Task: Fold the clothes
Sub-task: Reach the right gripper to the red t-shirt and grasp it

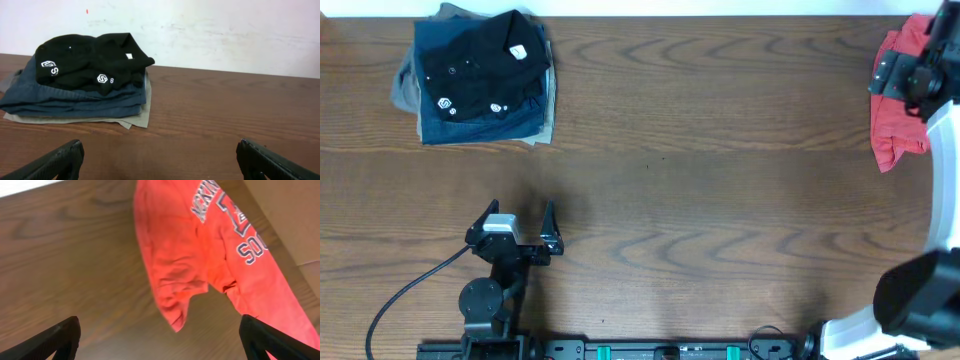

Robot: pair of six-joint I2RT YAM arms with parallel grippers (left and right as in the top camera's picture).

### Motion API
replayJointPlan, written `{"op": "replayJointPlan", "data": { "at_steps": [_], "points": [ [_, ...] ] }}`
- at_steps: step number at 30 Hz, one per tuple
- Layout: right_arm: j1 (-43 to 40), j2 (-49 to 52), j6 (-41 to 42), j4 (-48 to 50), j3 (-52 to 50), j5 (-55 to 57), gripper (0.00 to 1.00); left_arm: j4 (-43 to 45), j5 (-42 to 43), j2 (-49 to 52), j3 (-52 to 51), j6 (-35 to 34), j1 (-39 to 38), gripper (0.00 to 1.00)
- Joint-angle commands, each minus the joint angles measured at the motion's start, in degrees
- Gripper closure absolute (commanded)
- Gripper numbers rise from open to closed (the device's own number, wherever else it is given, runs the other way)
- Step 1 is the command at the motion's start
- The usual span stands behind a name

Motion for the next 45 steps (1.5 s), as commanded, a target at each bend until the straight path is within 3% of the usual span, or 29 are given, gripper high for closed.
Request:
{"op": "replayJointPlan", "data": {
  "at_steps": [1,14,19,25,33,45],
  "points": [
    [-4.6,4.2,-2.3,0.9,1.3,1.7,0.01,-1.9,0.8,-0.3,-1.0,0.3,-0.1,0.02],
    [-14.6,16.3,-3.0,6.1,1.3,-5.1,0.04,-1.9,0.8,-0.3,-1.0,0.2,-0.1,0.02],
    [-15.1,19.2,-3.0,8.5,1.3,-8.0,0.2,-1.9,0.8,-0.3,-1.0,0.2,-0.1,0.02],
    [-15.5,22.4,-2.9,11.4,1.3,-11.0,0.21,-1.9,0.8,-0.3,-1.0,0.3,-0.1,0.02],
    [-15.6,25.6,-2.9,13.9,1.3,-11.3,0.37,-1.9,0.8,-0.3,-1.0,0.2,-0.1,0.02],
    [-16.2,28.0,-2.9,14.7,1.2,-11.2,0.37,-1.9,0.8,-0.3,-1.0,0.2,-0.1,0.02]
  ]
}}
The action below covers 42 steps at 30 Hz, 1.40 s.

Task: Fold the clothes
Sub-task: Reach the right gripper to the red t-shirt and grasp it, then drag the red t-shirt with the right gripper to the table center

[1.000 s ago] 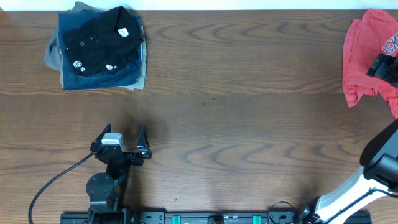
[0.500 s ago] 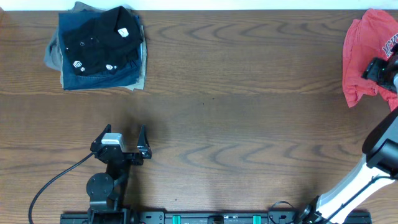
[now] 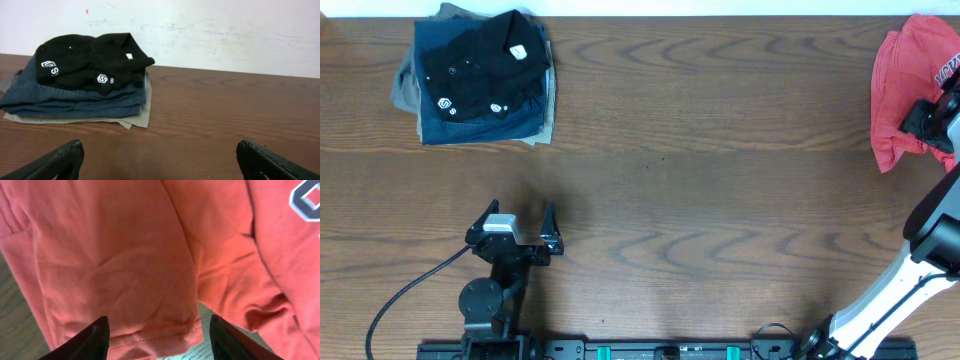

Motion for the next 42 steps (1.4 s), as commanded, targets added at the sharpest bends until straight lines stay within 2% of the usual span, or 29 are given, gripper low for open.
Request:
{"op": "replayJointPlan", "data": {
  "at_steps": [1,5,11,17,19,24,34,42],
  "points": [
    [-0.9,1.6,-0.2,0.2,1.0,-0.4,0.38,-1.9,0.8,-0.3,-1.0,0.2,-0.1,0.02],
    [-1.0,2.7,-0.2,0.2,1.0,-0.4,0.4,-1.9,0.8,-0.3,-1.0,0.2,-0.1,0.02],
    [-1.0,3.1,-0.2,0.4,1.0,-0.3,0.53,-1.9,0.8,-0.3,-1.0,0.2,-0.1,0.02],
    [-1.0,3.1,-0.2,-0.1,1.0,-0.2,0.72,-1.9,0.8,-0.3,-1.0,0.2,-0.1,0.02],
    [-1.0,3.1,-0.2,-0.5,1.0,-0.2,0.82,-1.9,0.8,-0.3,-1.0,0.2,-0.1,0.02],
    [-1.0,2.6,-0.2,-1.6,1.0,-0.2,0.99,-1.9,0.8,-0.3,-1.0,0.2,-0.1,0.02],
    [0.2,-7.1,-0.2,-4.9,1.0,-0.2,0.99,-1.9,0.8,-0.3,-1.0,0.2,-0.1,0.02],
    [5.6,-16.9,0.4,-7.8,1.0,-4.5,0.99,-1.9,0.8,-0.3,-1.0,0.2,-0.1,0.02]
  ]
}}
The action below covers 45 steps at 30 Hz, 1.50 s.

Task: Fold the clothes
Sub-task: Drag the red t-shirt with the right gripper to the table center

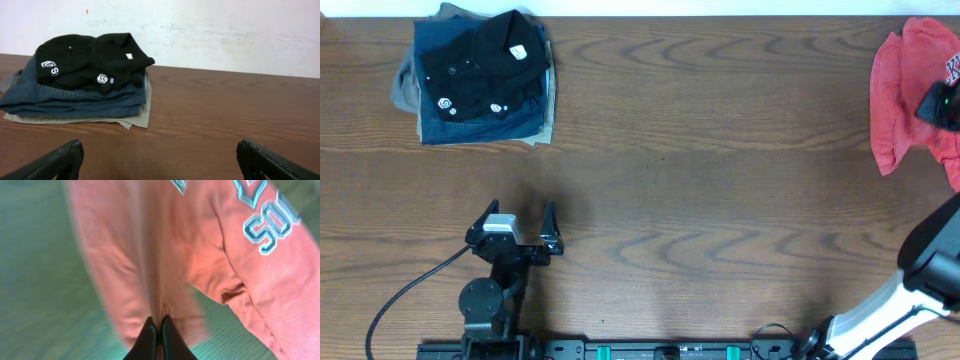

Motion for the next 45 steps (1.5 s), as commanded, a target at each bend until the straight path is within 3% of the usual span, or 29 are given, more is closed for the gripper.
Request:
{"op": "replayJointPlan", "data": {
  "at_steps": [1,10,17,29,37,39,42,45],
  "points": [
    [4.3,-4.2,0.4,-0.7,0.9,-5.0,0.99,-1.9,0.8,-0.3,-1.0,0.2,-0.1,0.02],
    [17.7,-7.3,2.0,-1.7,0.9,-21.6,0.99,-1.9,0.8,-0.3,-1.0,0.2,-0.1,0.02],
    [33.0,-7.3,3.4,-2.8,0.9,-27.4,0.99,-1.9,0.8,-0.3,-1.0,0.2,-0.1,0.02],
    [60.0,-6.5,3.5,-5.7,0.9,-27.7,0.97,-1.9,0.8,-0.3,-1.0,0.2,-0.1,0.02],
    [68.9,-6.5,3.9,-8.0,0.9,-27.8,0.94,-1.9,0.8,-0.3,-1.0,0.2,-0.1,0.02],
    [69.4,-6.6,3.8,-8.9,0.9,-27.8,0.86,-1.9,0.8,-0.3,-1.0,0.2,-0.1,0.02],
    [69.2,-6.6,3.3,-10.1,0.9,-30.1,0.42,-1.9,0.8,-0.3,-1.0,0.2,-0.1,0.02],
    [68.0,-6.8,1.4,-12.2,0.9,-30.0,0.22,-1.9,0.8,-0.3,-1.0,0.2,-0.1,0.02]
  ]
}}
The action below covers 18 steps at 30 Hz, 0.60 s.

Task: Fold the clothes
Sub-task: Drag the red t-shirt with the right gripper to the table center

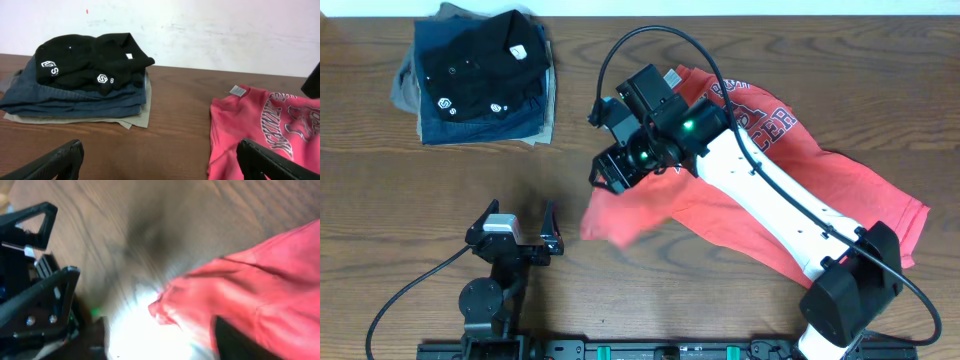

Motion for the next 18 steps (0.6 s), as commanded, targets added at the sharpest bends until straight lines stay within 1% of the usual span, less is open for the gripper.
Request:
{"op": "replayJointPlan", "data": {
  "at_steps": [1,4,7,14,18],
  "points": [
    [-1.7,-0.8,-1.5,-1.7,0.7,-0.4,0.2,-1.9,0.8,-0.3,-1.0,0.2,-0.1,0.02],
    [-5.7,-1.7,-1.5,-4.5,0.7,1.5,0.12,-1.9,0.8,-0.3,-1.0,0.2,-0.1,0.02],
    [-11.2,-2.8,-1.4,-7.1,0.7,1.5,0.01,-1.9,0.8,-0.3,-1.0,0.2,-0.1,0.02],
    [-27.0,-3.8,4.2,-12.9,0.7,1.5,0.01,-1.9,0.8,-0.3,-1.0,0.2,-0.1,0.02],
    [-33.2,-3.8,3.5,-18.7,0.6,2.4,0.01,-1.9,0.8,-0.3,-1.0,0.2,-0.1,0.02]
  ]
}}
